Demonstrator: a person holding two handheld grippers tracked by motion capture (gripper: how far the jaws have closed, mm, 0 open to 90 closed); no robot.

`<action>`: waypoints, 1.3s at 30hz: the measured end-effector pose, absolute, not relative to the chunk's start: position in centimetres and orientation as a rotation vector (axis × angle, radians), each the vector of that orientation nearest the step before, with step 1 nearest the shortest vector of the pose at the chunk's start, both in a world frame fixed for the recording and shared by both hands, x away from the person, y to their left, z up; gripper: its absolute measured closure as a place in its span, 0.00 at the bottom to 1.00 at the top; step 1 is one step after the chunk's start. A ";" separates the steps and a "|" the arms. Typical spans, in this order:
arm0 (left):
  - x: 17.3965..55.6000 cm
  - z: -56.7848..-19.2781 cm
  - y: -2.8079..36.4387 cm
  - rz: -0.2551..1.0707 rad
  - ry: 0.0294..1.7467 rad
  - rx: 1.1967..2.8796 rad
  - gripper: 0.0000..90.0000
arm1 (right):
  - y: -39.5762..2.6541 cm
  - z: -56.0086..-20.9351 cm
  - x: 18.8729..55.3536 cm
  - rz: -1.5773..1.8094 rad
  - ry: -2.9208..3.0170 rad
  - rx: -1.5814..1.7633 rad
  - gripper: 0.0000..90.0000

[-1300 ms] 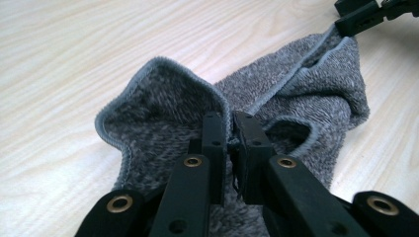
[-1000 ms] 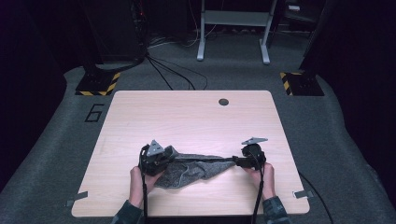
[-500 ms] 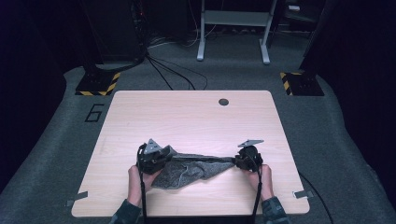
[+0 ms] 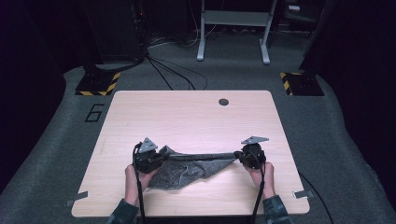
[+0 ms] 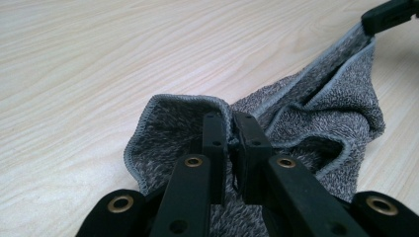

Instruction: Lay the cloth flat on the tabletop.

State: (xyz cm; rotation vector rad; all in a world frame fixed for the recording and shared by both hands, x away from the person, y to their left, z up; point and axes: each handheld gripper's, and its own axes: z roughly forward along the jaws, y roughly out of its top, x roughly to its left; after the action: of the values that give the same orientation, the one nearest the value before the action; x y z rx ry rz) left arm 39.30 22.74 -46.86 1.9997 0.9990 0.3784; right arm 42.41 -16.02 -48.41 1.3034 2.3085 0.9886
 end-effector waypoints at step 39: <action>43.8 -36.0 23.0 0.640 0.866 1.922 0.96 | -14.8 -31.5 44.5 1.177 1.964 0.948 1.00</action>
State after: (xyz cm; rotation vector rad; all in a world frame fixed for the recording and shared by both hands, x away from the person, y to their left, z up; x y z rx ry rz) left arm 43.84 22.99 -35.99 1.9215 0.8663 0.6405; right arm 44.49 -14.79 -31.55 0.9480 1.9637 1.1766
